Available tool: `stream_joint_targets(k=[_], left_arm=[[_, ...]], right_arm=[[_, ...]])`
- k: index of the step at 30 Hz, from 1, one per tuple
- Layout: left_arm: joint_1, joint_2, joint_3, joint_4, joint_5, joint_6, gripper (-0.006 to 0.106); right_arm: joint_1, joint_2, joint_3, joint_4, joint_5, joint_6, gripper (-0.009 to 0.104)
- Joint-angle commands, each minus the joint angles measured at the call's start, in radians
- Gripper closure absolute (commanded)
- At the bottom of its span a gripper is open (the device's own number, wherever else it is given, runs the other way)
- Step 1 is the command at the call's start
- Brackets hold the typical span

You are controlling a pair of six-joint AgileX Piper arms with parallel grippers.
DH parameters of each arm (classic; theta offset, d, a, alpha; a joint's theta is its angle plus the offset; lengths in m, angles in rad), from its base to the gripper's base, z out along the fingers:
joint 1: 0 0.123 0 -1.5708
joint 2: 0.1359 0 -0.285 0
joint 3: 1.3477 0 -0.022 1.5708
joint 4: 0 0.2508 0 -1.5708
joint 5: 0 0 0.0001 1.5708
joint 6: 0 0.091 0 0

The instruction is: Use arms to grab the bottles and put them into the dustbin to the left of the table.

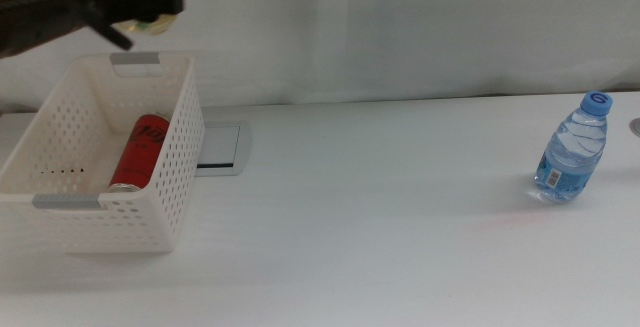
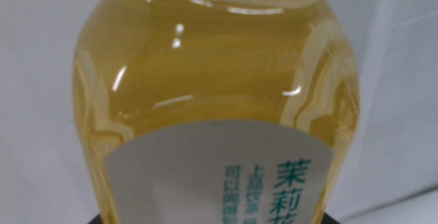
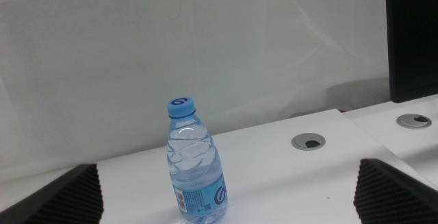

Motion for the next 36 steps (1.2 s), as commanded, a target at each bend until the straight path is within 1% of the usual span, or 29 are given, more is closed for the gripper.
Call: stream_joint_targets(k=[1, 7, 9, 11, 14, 16, 19, 21, 27, 36], left_arm=[[0.037, -0.032, 0.008, -0.002, -0.003, -0.026, 0.103], [0.083, -0.028, 0.044, 0.002, 0.076, -0.051, 0.103], [0.095, -0.028, 0.048, 0.051, 0.087, -0.082, 0.103], [0.107, -0.026, 0.051, 0.135, 0.107, -0.174, 0.103], [0.136, -0.022, 0.051, 0.304, 0.157, -0.364, 0.103], [0.149, -0.012, 0.051, 0.448, 0.206, -0.509, 0.103], [0.155, 0.016, 0.051, 0.635, 0.295, -0.697, 0.103], [0.155, 0.041, 0.051, 0.687, 0.335, -0.764, 0.103], [0.155, 0.139, 0.051, 0.676, 0.385, -0.784, 0.103], [0.155, 0.289, 0.051, 0.672, 0.391, -0.815, 0.103]], right_arm=[[-0.010, -0.032, 0.006, -0.007, -0.003, -0.003, -0.008], [-0.010, -0.032, 0.006, -0.007, -0.003, -0.003, -0.008], [-0.010, -0.032, 0.006, -0.007, -0.003, -0.003, -0.008], [-0.010, -0.032, 0.006, -0.007, -0.003, -0.003, -0.008], [-0.010, -0.032, 0.006, -0.007, -0.003, -0.003, -0.008], [-0.010, -0.032, 0.006, -0.007, -0.003, -0.003, -0.008], [-0.010, -0.032, 0.006, -0.007, -0.003, -0.003, -0.008], [-0.010, -0.032, 0.006, -0.007, -0.003, -0.003, -0.008], [-0.010, -0.032, 0.006, -0.007, -0.003, -0.003, -0.008], [-0.010, -0.032, 0.006, -0.007, -0.003, -0.003, -0.008]])
